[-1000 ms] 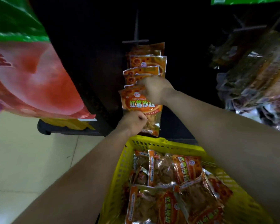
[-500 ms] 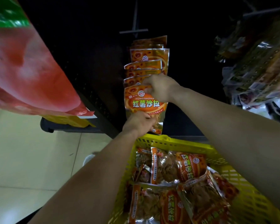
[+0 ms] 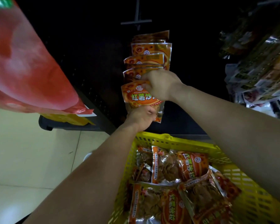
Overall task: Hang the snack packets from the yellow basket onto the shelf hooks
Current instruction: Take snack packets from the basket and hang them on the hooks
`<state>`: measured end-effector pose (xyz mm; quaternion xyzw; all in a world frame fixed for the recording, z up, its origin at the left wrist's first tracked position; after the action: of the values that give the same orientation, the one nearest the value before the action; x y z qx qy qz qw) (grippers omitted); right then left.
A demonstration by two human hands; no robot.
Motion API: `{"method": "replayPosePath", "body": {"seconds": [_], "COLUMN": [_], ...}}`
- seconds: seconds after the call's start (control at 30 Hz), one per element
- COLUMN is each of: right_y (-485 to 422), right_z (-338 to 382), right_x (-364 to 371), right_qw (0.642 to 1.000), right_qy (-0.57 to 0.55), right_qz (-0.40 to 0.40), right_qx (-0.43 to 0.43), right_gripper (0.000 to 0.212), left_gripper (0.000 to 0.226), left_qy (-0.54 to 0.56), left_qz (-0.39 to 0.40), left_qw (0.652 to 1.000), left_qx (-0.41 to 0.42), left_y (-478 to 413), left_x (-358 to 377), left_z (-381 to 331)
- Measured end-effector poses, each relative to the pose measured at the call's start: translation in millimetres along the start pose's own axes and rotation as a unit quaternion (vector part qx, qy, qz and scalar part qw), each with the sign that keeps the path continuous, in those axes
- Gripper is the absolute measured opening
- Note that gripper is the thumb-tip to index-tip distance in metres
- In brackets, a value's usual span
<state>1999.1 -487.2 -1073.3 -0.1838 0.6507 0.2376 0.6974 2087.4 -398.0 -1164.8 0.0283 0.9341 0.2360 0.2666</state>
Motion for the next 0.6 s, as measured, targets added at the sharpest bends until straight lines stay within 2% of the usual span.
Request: {"method": "replayPosePath", "body": {"seconds": [0.1,0.23,0.37,0.47,0.6], "right_y": [2.7,9.8,26.9,56.5,117.5], "right_z": [4.1,6.5,3.8,-3.5,-18.6], "right_x": [-2.9,-10.2,-17.3,-27.8,-41.3], "right_qw": [1.0,0.999,0.999,0.997,0.994], "right_qy": [-0.002,0.045,0.044,0.039,0.007], "right_qz": [0.028,0.019,0.002,-0.022,-0.031], "right_qx": [-0.006,-0.01,0.016,0.055,0.108], "right_gripper": [0.038,0.056,0.071,0.07,0.06], "left_gripper": [0.01,0.016,0.023,0.025,0.024], "left_qy": [-0.001,-0.009,-0.017,-0.022,-0.027], "left_qz": [0.009,0.009,-0.002,-0.001,-0.025], "left_qw": [1.0,1.0,1.0,1.0,0.999], "left_qx": [0.0,-0.009,-0.001,0.008,0.026], "left_y": [4.2,17.5,38.2,59.3,96.5], "left_x": [-4.4,-4.9,-10.8,-19.1,-34.3], "left_z": [0.6,3.8,-4.7,-18.9,-36.5]}}
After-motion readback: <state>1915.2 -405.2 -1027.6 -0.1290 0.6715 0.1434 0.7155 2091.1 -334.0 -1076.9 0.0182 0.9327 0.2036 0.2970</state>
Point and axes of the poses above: each hand's wrist, its own y-axis away from the middle knuckle, its own x-axis out of the palm, z = x × y, the point moved 4 cm from there along -y, towards the middle knuckle, and after that the axes turned 12 degrees about y, right-handed, at the moved point
